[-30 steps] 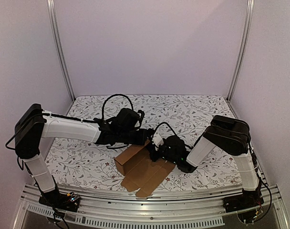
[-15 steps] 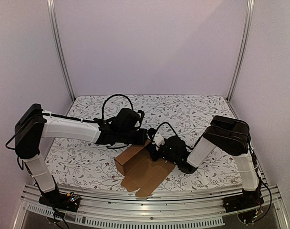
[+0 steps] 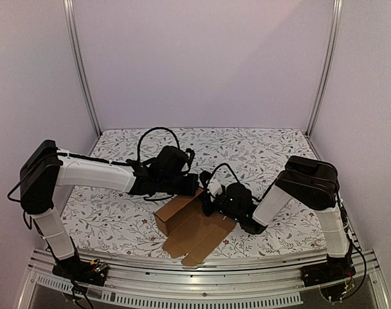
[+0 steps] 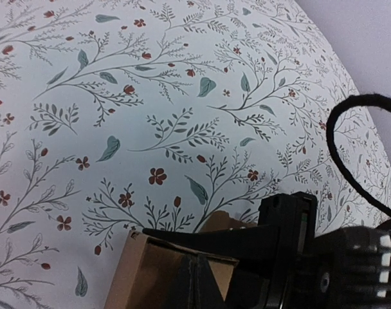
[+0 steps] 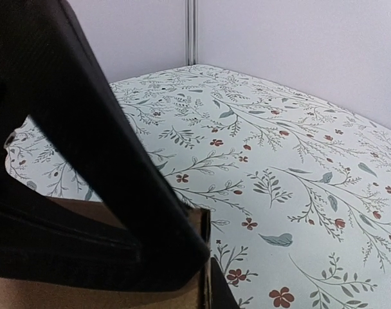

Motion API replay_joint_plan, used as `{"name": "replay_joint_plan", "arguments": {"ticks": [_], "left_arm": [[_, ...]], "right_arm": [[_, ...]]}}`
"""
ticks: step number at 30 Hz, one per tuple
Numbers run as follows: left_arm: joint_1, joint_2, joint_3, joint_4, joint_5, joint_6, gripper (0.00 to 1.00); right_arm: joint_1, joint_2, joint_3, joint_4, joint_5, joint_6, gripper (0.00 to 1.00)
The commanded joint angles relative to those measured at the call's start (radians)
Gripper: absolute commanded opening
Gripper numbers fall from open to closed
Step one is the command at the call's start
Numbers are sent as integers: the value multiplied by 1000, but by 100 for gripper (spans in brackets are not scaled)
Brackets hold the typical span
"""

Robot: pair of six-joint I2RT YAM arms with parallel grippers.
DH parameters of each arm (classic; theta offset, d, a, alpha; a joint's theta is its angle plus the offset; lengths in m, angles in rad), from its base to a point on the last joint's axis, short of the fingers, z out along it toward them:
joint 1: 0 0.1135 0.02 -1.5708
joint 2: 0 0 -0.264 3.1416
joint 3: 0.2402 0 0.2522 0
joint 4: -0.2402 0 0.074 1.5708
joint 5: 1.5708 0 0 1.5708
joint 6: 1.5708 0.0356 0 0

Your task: Fold the paper box

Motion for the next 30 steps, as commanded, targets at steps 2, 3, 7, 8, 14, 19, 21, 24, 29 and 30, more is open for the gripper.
{"name": "replay_joint_plan", "arguments": {"ticks": [2,3,7,8,14,19,21,24,29,30], "left_arm": [[6,32,-32,-74,20,0,0],[6,32,-32,-74,19,2,0],[6,32,-34,-74,17,0,0],[6,32,-35,-74,17,1,0],[6,30,-35,-72,17,-1,0],[6,30,-35,-74,17,0,0],[6,28,-35,-76,17,1,0],[6,28,-33,-76,15,2,0],[6,28,-32,-77,15,2,0],[6,29,-32,-77,14,2,0]], "right_arm": [[6,-31,-3,1,8,-1,0],[8,-29,-3,2,10,-3,0],[9,-28,-7,0,9,-6,5],[9,-30,-8,-1,12,-6,14],[10,-6,-12,-14,24,-7,28],[11,24,-4,-24,39,-6,28],[10,35,-1,-25,48,-10,28],[11,51,7,-36,53,-12,28],[10,63,9,-36,45,-10,27],[10,64,11,-38,43,-9,27]]}}
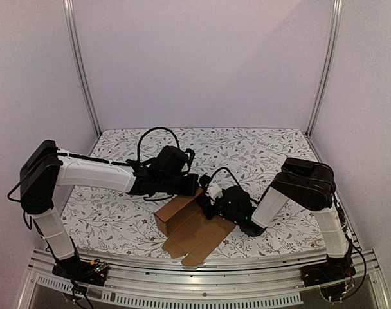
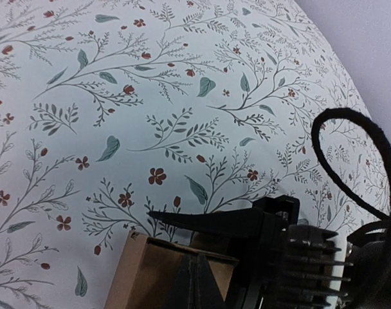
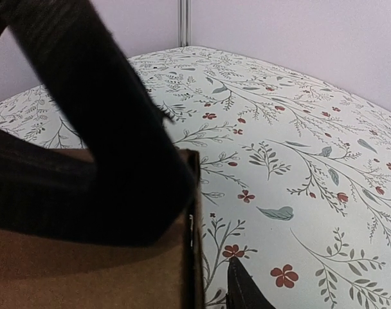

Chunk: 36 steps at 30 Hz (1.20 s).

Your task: Fold the paper box

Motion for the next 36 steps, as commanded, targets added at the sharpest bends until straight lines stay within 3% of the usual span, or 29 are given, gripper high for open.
{"name": "replay_joint_plan", "arguments": {"ticks": [1,3,6,13,19,24,30,36], "left_arm": [[6,29,-29,-79,14,3,0],[6,29,-27,-80,15,5,0],[6,31,-24,-81,15,6,0],[6,34,-23,-83,16,7,0],[6,34,-28,-78,11,4,0],[8,17,-26,-91,3,4,0],[9,-23,-18,-111,-9,16,0],[10,-65,18,-146,-9,42,6]], "right_arm": [[4,30,11,-14,9,-3,27],[5,33,14,-15,5,-2,22],[5,32,17,-18,-9,-2,0],[4,23,18,-25,-30,-17,0],[6,-17,-22,-10,-5,-8,31],[6,-107,-95,-37,-8,-20,44],[5,-250,-198,-117,3,-14,51],[-6,-471,-222,-464,-13,15,62]]}}
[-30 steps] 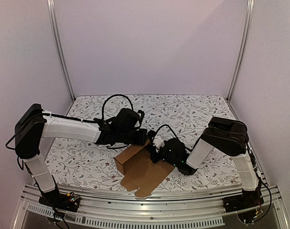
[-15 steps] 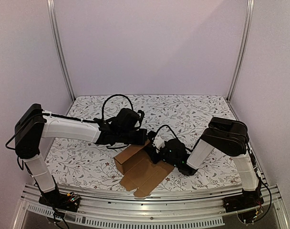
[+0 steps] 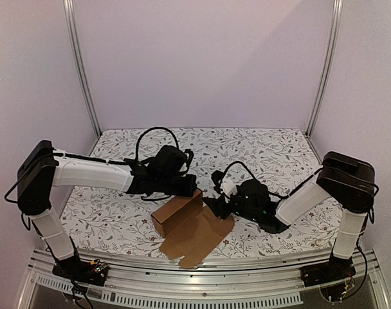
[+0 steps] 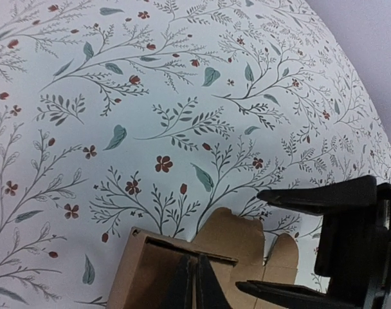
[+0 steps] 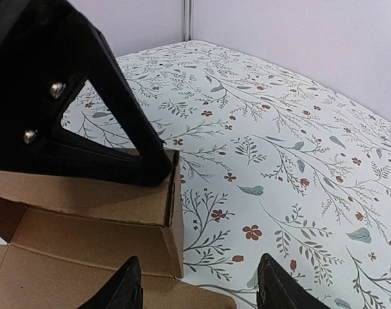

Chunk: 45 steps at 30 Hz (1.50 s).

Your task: Fold the paper box

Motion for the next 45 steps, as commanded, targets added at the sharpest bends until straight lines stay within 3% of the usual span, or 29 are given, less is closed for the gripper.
{"name": "replay_joint_plan", "arguments": {"ticks": [1,5,7,8,12,15,18,23,32,39,45], "left_arm": [[11,-50,25,-109,-2,37,8],[12,-88,61,-176,-22,67,16],[12,-108,69,-204,-30,75,22],[12,-116,73,-222,-35,79,25],[12,-153,70,-278,-37,83,36],[11,-175,64,-324,-23,92,51],[9,-185,61,-387,-5,101,67],[-10,-188,84,-494,12,113,82],[-126,-56,260,-776,-237,99,86],[-186,64,359,-863,-293,101,85],[-213,144,432,-925,-327,99,78]], "right_arm": [[-12,-162,-9,-312,-8,55,65],[-26,-287,-24,-472,-3,94,81],[-34,-351,-28,-545,-19,109,96],[-38,-381,-24,-596,-33,117,98],[-48,-469,48,-898,-42,196,99],[-50,-507,93,-1091,-60,253,99],[-52,-542,75,-1161,-99,263,99],[-51,-597,36,-1228,-110,307,99],[-51,-618,36,-1337,-91,360,99],[-51,-629,11,-1340,-79,381,99],[-51,-638,-11,-1329,-69,392,99]]}}
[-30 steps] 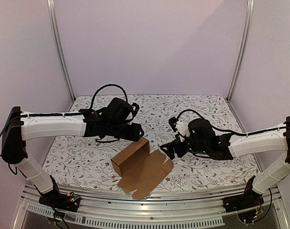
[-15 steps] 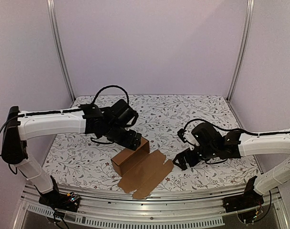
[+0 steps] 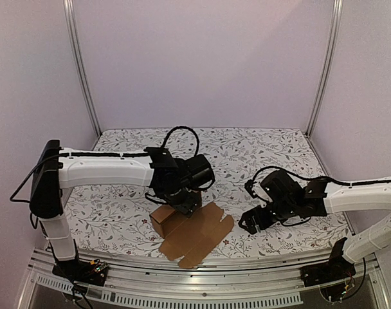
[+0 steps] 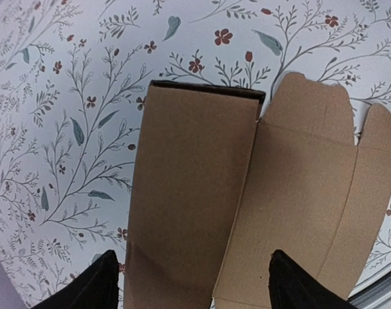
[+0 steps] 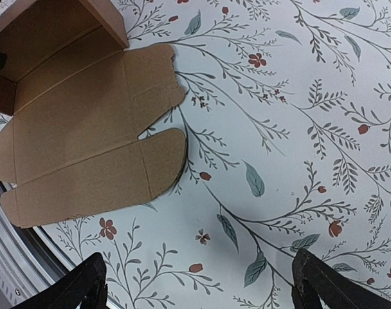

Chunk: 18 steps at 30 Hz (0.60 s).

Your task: Fold the paper box

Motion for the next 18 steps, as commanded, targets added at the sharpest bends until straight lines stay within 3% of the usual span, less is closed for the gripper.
{"name": "replay_joint_plan", "arguments": {"ticks": [1,18], "left_arm": [[-29,49,59,-85,-51,-5,77],[-12,94,54,-113,-116,-3,44]], "right_arm": [[-6,-22,-25,-11,21,19,99],[-6,-39,-14,-9,0,24,99]]}}
